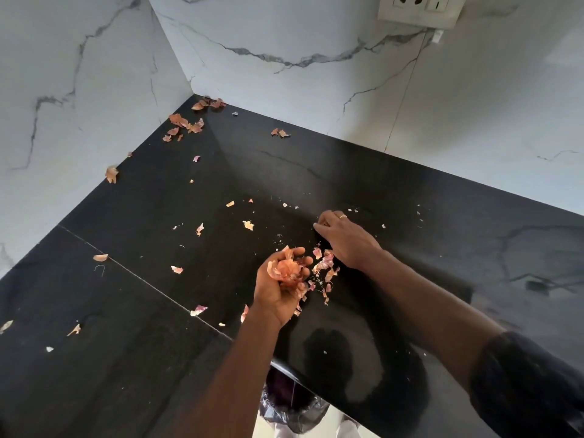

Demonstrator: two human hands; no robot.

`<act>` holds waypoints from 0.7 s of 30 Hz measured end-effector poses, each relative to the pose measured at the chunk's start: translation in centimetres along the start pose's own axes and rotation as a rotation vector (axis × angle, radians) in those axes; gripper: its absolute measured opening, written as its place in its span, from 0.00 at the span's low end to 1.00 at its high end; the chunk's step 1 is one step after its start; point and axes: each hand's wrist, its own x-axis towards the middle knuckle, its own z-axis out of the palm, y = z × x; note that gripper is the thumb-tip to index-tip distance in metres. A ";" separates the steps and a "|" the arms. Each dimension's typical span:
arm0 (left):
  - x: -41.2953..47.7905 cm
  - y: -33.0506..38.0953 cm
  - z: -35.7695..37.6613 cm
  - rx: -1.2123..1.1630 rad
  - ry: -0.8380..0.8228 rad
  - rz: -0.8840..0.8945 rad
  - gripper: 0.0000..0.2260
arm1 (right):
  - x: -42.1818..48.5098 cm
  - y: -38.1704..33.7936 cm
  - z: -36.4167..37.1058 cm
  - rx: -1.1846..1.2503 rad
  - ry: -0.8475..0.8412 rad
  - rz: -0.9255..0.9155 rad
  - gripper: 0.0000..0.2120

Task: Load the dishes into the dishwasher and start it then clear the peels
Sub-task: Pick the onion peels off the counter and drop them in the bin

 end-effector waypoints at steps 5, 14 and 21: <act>-0.2 -0.1 -0.5 -0.015 0.009 0.008 0.13 | -1.8 -0.3 -0.1 0.177 0.037 0.137 0.21; -0.8 -0.5 -0.6 -0.031 0.004 0.003 0.13 | -0.8 -2.0 0.4 0.123 0.097 0.304 0.13; -1.5 -0.3 -1.0 -0.034 -0.019 0.005 0.12 | 0.5 2.2 -1.6 0.048 0.130 0.529 0.08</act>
